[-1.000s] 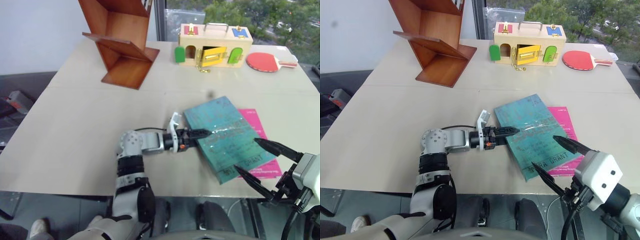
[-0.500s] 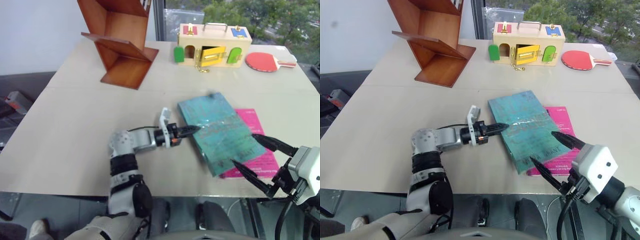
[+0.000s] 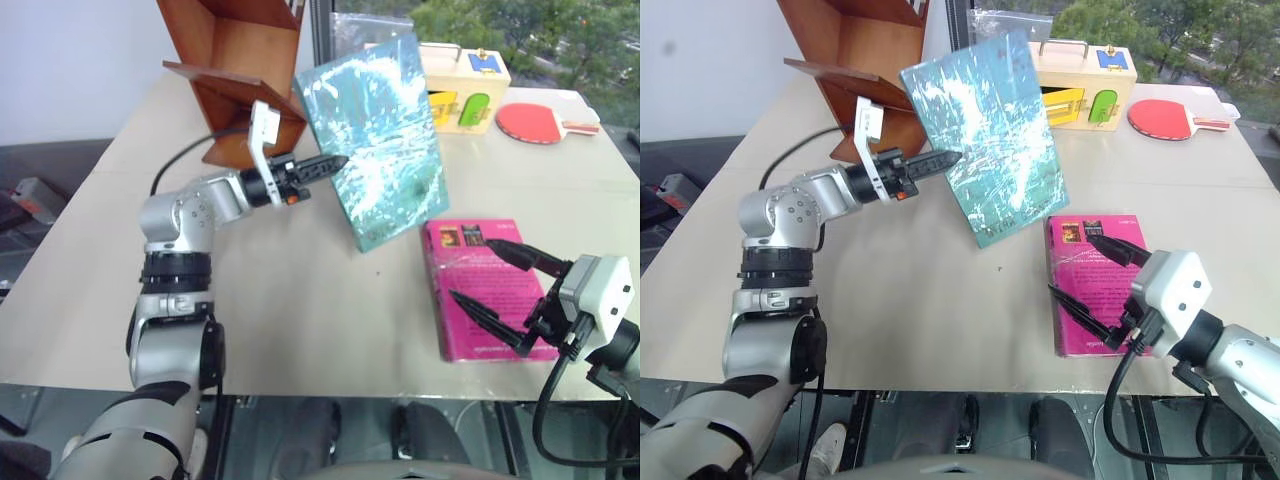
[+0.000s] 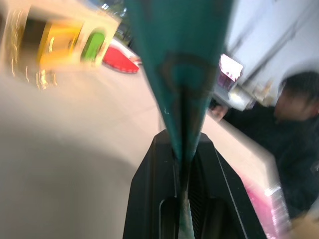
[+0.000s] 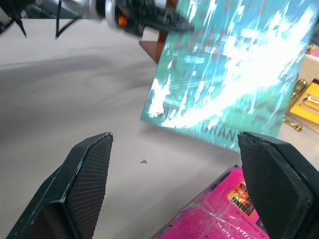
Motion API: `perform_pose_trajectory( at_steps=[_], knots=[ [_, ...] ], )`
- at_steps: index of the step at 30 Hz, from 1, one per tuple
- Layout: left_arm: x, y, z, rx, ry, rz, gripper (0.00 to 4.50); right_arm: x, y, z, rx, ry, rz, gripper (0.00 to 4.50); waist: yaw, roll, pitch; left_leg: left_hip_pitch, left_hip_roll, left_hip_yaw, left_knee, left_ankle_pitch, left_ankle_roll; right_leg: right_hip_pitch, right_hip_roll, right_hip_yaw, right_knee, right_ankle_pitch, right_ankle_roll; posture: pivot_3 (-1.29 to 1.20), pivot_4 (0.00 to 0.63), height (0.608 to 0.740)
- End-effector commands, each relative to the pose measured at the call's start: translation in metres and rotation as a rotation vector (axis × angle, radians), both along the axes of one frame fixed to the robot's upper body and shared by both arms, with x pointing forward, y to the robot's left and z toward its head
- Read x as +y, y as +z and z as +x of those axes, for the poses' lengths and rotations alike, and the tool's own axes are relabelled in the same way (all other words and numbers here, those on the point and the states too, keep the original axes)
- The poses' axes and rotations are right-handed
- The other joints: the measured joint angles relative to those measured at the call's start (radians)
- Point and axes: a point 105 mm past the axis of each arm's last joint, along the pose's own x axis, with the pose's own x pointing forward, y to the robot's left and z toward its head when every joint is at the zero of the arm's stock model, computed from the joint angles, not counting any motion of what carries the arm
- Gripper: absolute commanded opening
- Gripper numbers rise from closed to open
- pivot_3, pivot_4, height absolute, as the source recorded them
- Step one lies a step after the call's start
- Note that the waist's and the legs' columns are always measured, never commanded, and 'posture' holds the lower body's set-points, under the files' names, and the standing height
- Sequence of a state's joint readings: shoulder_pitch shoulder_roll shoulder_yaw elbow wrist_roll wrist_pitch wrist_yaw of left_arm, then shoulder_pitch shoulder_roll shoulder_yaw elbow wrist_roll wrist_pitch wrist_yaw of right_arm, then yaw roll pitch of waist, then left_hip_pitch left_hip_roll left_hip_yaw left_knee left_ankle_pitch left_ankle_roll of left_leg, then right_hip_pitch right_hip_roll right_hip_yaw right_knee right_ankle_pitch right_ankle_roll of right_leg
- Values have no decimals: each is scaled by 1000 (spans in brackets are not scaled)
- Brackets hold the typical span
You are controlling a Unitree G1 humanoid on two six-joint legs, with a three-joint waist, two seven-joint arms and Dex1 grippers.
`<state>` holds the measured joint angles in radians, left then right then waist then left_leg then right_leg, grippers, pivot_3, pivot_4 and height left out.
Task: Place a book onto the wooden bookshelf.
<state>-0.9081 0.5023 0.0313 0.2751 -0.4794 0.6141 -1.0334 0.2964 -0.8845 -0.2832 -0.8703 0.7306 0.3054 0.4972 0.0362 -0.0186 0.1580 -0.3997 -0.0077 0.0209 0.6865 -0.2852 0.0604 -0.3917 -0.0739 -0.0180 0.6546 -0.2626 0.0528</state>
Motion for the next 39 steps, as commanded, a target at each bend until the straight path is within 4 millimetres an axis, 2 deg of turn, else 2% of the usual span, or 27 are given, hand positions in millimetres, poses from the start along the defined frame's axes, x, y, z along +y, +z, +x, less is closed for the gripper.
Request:
perform_pose_trajectory(
  at_steps=[1, 3, 5, 9, 12, 15, 17, 20, 22, 24, 29, 34, 39],
  knots=[
    [-8, 34, -11, -540, -51, 268, 8, 4, 3, 5, -19, 38, 4, 4111, -1, 0, 0, 0, 0, 1, -1, 0, 0, -1, 0, 1, 0, 0, 0, 0, 150, 740],
    [-5, 54, -10, -697, -29, 320, 8, 6, 2, 7, -20, 52, 6, 4111, -1, 0, 1, -1, 0, 1, -1, 0, 0, -2, 0, 1, -1, 0, 0, 0, 150, 740],
    [2, 82, -8, -848, 12, 360, 8, 7, 2, 9, -20, 65, 8, 4111, 1, -1, 1, -4, 0, 1, 0, 0, 0, -4, 1, 0, 0, 0, 0, 0, 150, 740],
    [19, 128, -6, -1121, 88, 564, 8, 7, 1, 14, -23, 77, 8, 4111, -3, -2, 2, -8, -1, 1, 1, 0, 1, -7, 2, -4, 1, 0, 0, 0, 150, 740],
    [33, 147, -3, -1194, 128, 729, 8, 8, 2, 18, -31, 86, 12, 4111, -14, -2, 2, -11, -2, 1, 2, -1, 3, -10, 2, -5, 1, 0, 1, 0, 150, 740],
    [44, 156, 2, -1202, 154, 885, 8, 9, 3, 22, -43, 96, 17, 4111, -18, -2, 2, -13, -3, -1, 3, -1, 3, -11, 2, -8, 0, 0, 1, 0, 150, 740],
    [55, 159, 9, -1188, 203, 995, 8, 11, 3, 24, -49, 100, 17, 4111, -20, -3, 3, -14, -3, -2, 4, -1, 3, -11, 2, -10, 1, 0, 1, 0, 150, 740],
    [87, 156, 26, -1122, 336, 1247, 8, 13, 9, 27, -82, 98, 35, 4111, -25, -7, 7, -16, -2, -2, 6, -1, 3, -13, 2, -9, 3, 0, 2, 0, 150, 740],
    [100, 156, 33, -1094, 406, 1309, 8, 13, 15, 30, -116, 88, 46, 4111, -30, -7, 8, -16, -2, -1, 6, -1, 3, -14, 2, -9, 4, 0, 2, 0, 150, 740],
    [115, 150, 42, -1047, 470, 1424, 8, 14, 32, 34, -170, 81, 114, 4111, -29, -9, 10, -16, -2, -1, 6, -1, 3, -15, 2, -9, 5, -1, 3, 0, 150, 740],
    [126, 139, 54, -963, 535, 1475, 8, 24, 71, 42, -313, 65, 185, 4111, -24, -11, 14, -17, -2, -2, 8, -1, 3, -15, 1, -9, 7, -1, 3, 0, 150, 740],
    [131, 135, 57, -933, 557, 1503, 8, 32, 91, 54, -377, 31, 201, 4111, -24, -11, 14, -26, -2, -4, 14, -1, 3, -20, 1, -12, 8, 0, 3, 0, 150, 740],
    [133, 131, 61, -933, 579, 1514, 8, 38, 92, 61, -390, 22, 195, 4111, -26, -11, 14, -27, -1, -4, 17, -1, 3, -22, 1, -12, 11, 0, 4, 0, 150, 740]
  ],
)
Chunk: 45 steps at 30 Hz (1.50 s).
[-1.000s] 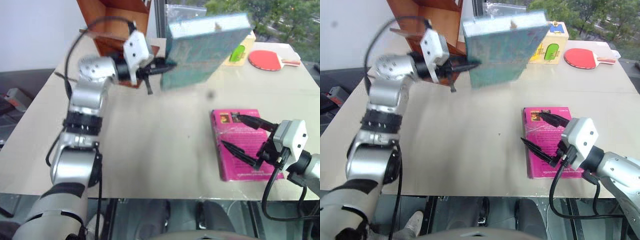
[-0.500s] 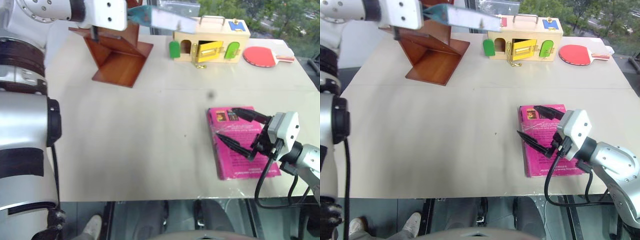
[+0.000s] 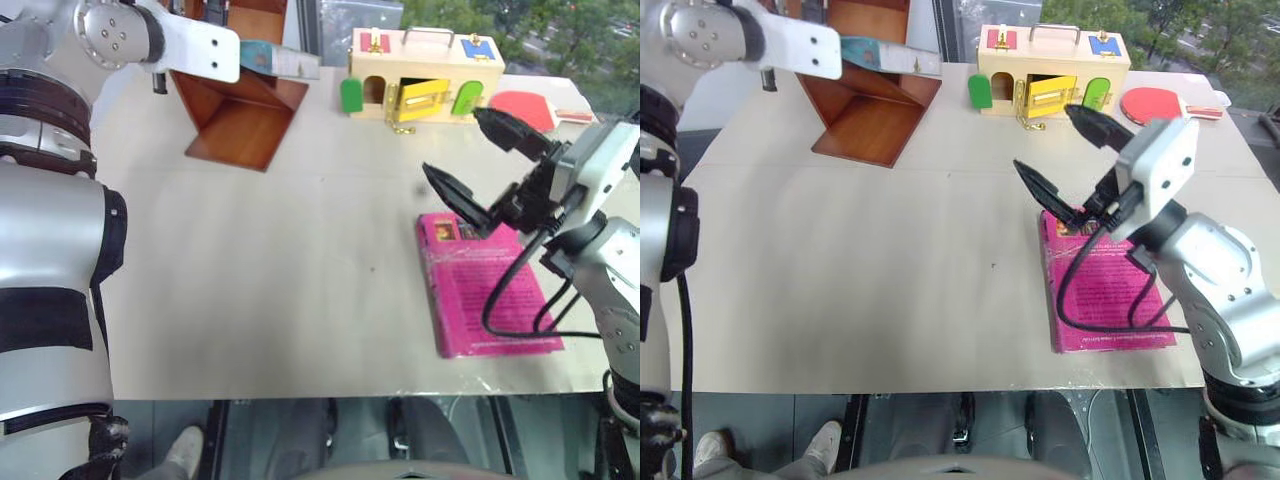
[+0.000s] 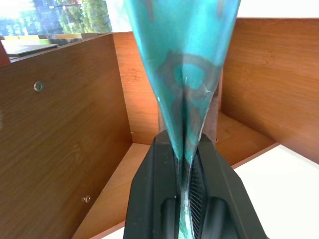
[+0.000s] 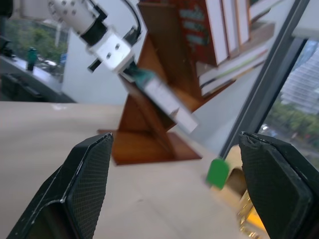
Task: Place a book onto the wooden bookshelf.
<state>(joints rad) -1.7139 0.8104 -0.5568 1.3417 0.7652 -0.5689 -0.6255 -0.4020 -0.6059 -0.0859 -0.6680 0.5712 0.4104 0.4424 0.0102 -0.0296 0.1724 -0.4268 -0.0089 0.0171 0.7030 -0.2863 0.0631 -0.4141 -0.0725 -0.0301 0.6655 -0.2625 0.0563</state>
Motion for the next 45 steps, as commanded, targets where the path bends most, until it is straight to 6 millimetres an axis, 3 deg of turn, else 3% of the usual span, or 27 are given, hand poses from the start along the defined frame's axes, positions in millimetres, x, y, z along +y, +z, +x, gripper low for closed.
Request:
perform_pose_trajectory(
  at_steps=[1, 6, 7, 8, 11, 12, 15, 19, 22, 25, 28, 29, 32, 34, 36, 39, 42, 45],
  knots=[
    [7, 16, -3, -62, 30, -34, 8, 0, 5, 1, -32, -20, 5, 4111, 0, 0, 0, 0, 0, 0, 0, 0, 0, 0, 0, 0, 0, 0, 0, 0, 150, 740],
    [12, 15, -3, -78, 29, -70, 2086, 3, 11, 5, -54, -12, 15, 4111, -5, 0, 0, 0, 0, 1, 1, 0, 0, -1, 0, 1, 3, 0, 0, 0, 150, 740],
    [12, 15, -4, -79, 24, -75, 2264, 4, 13, 5, -60, -9, 19, 4111, -7, 0, 0, 0, 0, 1, 1, 0, 0, -1, 0, 1, 3, 0, 0, 0, 150, 740],
    [12, 15, -4, -82, 18, -80, 2941, 5, 14, 5, -65, -5, 23, 4111, -9, 0, 0, 0, 0, 1, 1, 0, 0, -2, 0, 1, 3, 0, 0, 0, 150, 740],
    [13, 18, -8, -90, -14, -100, 4213, 7, 16, 3, -67, 21, 28, 4111, -9, 0, 0, -1, 0, 1, 1, 0, 0, -2, 0, 1, 3, 0, 0, 0, 150, 740],
    [13, 19, -11, -91, -38, -112, 4449, 8, 16, 1, -67, 36, 29, 4111, -10, 0, 0, -1, 0, 1, 1, 0, 0, -2, 0, 1, 3, 0, 0, 0, 150, 740],
    [-5, 24, -32, -32, -267, -302, 4449, 11, 22, -7, -67, 101, 72, 4111, -16, 0, 0, -2, -1, 1, 1, 0, 0, -3, -1, 1, 3, 0, 0, 0, 150, 740],
    [-42, 31, -68, 192, -664, -658, 4449, 8, 26, -13, -64, 147, 112, 4111, -17, 1, 0, -4, 0, 0, 3, 0, 0, -3, -1, -1, 3, 0, 0, 0, 150, 740],
    [-65, 19, -97, 332, -802, -786, 4449, 5, 27, -16, -61, 157, 115, 4111, -27, 3, 1, -3, 0, -1, 7, 0, 0, -1, -3, 0, 3, 0, 0, 0, 150, 740],
    [-93, -13, -114, 442, -846, -1102, 4449, 1, 22, -15, -23, 148, 106, 4111, -31, 7, -1, -2, 0, -2, 9, 0, 0, 0, -4, 2, 7, 0, 0, 0, 150, 740],
    [-106, -53, -111, 466, -741, -1344, 4449, -9, -3, -1, 167, 114, 97, 4111, -23, 8, -1, 2, 0, -4, 10, 0, 0, 3, -8, 5, 11, 0, 0, 0, 150, 740],
    [-109, -66, -105, 412, -692, -1434, 4449, -18, -16, 9, 219, 29, 67, 4111, -19, 7, -1, 3, 0, -4, 10, 0, 0, 3, -8, 6, 12, 0, 0, 0, 150, 740],
    [-109, -112, -96, 303, -557, -1603, 4493, -58, -49, 23, 308, -201, -28, 4305, -5, 9, -2, 6, -1, -3, 13, 0, 0, 5, -3, 7, 17, 1, -1, 0, 150, 740],
    [-107, -142, -103, 425, -486, -1714, 4493, -84, -67, 16, 376, -277, -46, 4305, -1, 9, -2, 16, -2, -1, 12, 0, 1, 14, -3, 10, 16, 1, 0, 0, 150, 740],
    [-101, -169, -116, 497, -435, -1697, 4493, -107, -85, 2, 434, -340, -103, 4305, 2, 10, -2, 17, -1, -1, 12, 0, 1, 14, -2, 12, 16, 1, 0, 0, 150, 740],
    [-86, -195, -126, 535, -333, -1656, 4493, -133, -102, -22, 500, -391, -164, 4305, 4, 10, -3, 17, 0, 0, 9, 0, 0, 14, -1, 13, 14, 1, 0, 0, 150, 740],
    [-71, -208, -135, 552, -288, -1612, 4493, -155, -109, -41, 539, -436, -214, 4305, 4, 13, -4, 18, 1, 1, 9, -1, 1, 14, 0, 14, 14, 1, 0, 0, 150, 740],
    [-46, -226, -150, 595, -221, -1528, 4493, -184, -116, -62, 601, -511, -262, 4305, 2, 15, -5, 31, 1, 4, 3, -3, 5, 25, -5, 17, 11, 1, -1, 0, 150, 740]
  ],
)
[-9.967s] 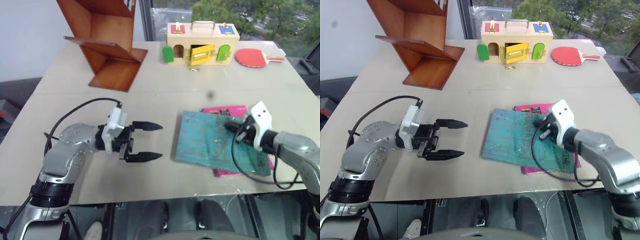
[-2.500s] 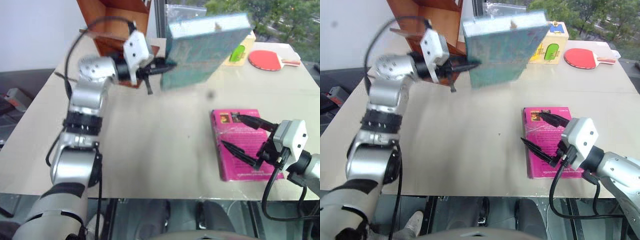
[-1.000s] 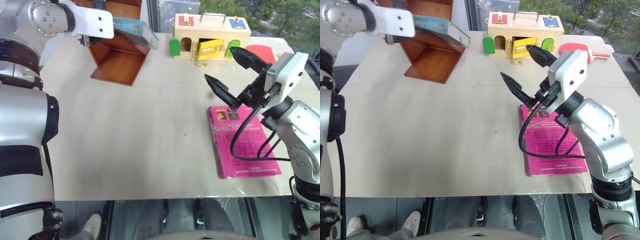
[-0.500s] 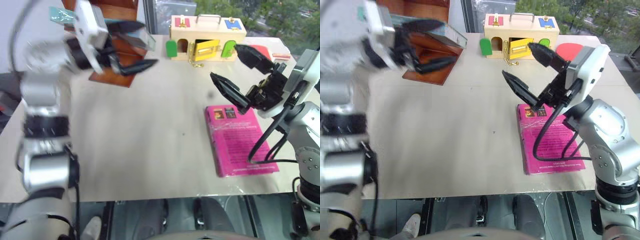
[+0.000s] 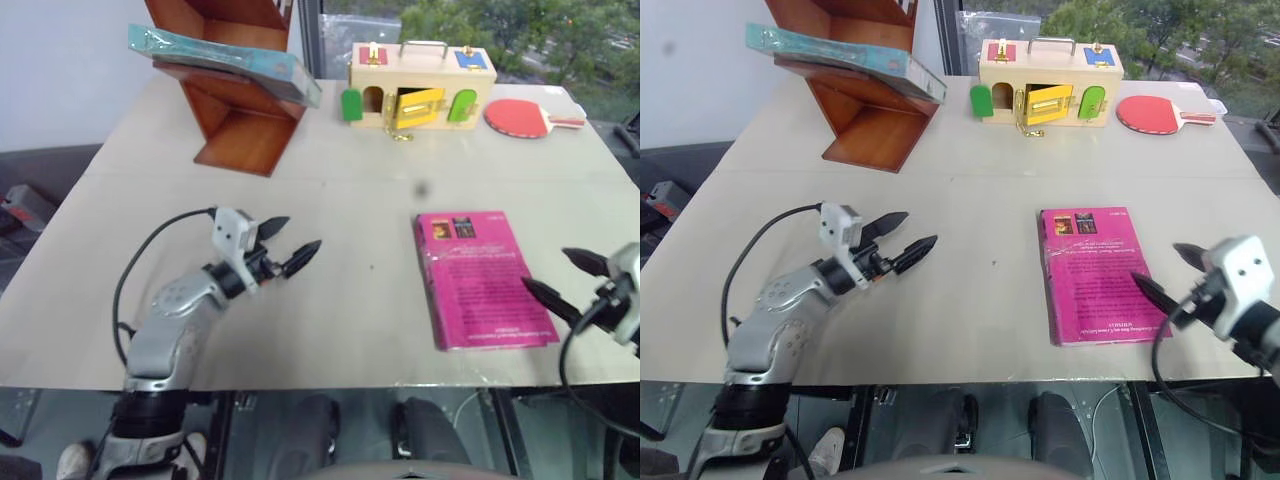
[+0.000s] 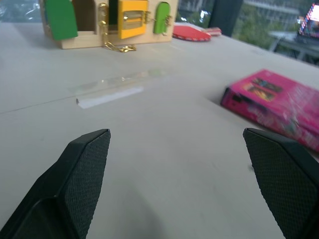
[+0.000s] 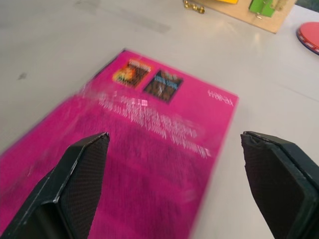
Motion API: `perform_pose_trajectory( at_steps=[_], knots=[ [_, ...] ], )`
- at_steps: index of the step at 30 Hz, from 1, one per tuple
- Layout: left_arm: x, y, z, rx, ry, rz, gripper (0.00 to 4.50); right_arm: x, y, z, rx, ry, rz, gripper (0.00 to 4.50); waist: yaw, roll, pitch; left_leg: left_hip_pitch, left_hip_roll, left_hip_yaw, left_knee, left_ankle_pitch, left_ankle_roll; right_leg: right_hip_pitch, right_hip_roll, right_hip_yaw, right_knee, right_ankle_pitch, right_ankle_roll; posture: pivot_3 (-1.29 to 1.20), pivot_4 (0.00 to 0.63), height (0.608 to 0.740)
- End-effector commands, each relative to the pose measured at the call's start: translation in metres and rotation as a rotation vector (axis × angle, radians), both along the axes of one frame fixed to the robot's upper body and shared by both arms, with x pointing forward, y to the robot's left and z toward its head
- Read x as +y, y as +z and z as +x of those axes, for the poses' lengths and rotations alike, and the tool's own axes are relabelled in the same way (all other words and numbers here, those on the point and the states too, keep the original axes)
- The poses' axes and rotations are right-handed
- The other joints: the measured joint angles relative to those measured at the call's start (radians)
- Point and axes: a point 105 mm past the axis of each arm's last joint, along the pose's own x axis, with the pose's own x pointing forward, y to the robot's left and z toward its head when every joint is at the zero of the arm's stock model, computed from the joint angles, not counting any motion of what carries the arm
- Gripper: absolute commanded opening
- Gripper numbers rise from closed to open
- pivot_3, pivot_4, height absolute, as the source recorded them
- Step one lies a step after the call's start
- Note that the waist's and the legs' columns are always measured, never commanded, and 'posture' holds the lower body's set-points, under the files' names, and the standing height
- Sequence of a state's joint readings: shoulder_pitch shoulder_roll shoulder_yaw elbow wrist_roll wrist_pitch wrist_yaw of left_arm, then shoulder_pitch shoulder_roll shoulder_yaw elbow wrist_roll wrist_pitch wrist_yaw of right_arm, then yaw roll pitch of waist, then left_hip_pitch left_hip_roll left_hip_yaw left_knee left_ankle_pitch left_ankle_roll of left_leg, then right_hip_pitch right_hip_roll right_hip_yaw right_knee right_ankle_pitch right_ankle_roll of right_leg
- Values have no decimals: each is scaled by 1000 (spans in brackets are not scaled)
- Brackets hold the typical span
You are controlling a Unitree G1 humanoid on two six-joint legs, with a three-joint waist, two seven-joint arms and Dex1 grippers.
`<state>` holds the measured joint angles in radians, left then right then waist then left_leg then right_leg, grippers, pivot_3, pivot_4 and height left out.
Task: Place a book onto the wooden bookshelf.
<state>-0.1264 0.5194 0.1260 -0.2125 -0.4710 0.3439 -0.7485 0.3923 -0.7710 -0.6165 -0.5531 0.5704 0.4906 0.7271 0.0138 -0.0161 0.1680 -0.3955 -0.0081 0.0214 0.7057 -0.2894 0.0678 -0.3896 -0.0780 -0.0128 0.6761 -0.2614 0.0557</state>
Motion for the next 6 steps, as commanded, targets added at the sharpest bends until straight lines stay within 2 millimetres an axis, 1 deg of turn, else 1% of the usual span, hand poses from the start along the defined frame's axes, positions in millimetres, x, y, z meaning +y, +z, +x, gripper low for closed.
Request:
perform_pose_trajectory(
  at_steps=[1, 3, 6],
  knots=[
    [27, -1, -17, -23, -11, 107, 4493, -29, 12, -20, -8, -45, -100, 4305, -2, 2, -1, 2, 0, 0, -2, 0, 0, 1, 0, 0, -2, 0, 0, 0, 150, 740],
    [38, -2, -20, -3, -4, 134, 4493, -38, 9, -26, 18, -65, -131, 4305, -2, 2, -1, 3, 2, 0, -3, 0, 0, 2, 0, 0, -3, -1, -1, 0, 150, 740],
    [46, -3, -23, 12, -23, 168, 4493, -45, 2, -28, 53, -79, -141, 4305, -1, 3, -2, 3, 3, 1, -3, 0, 0, 2, -1, 0, -4, -2, -4, 0, 150, 740]
  ],
)
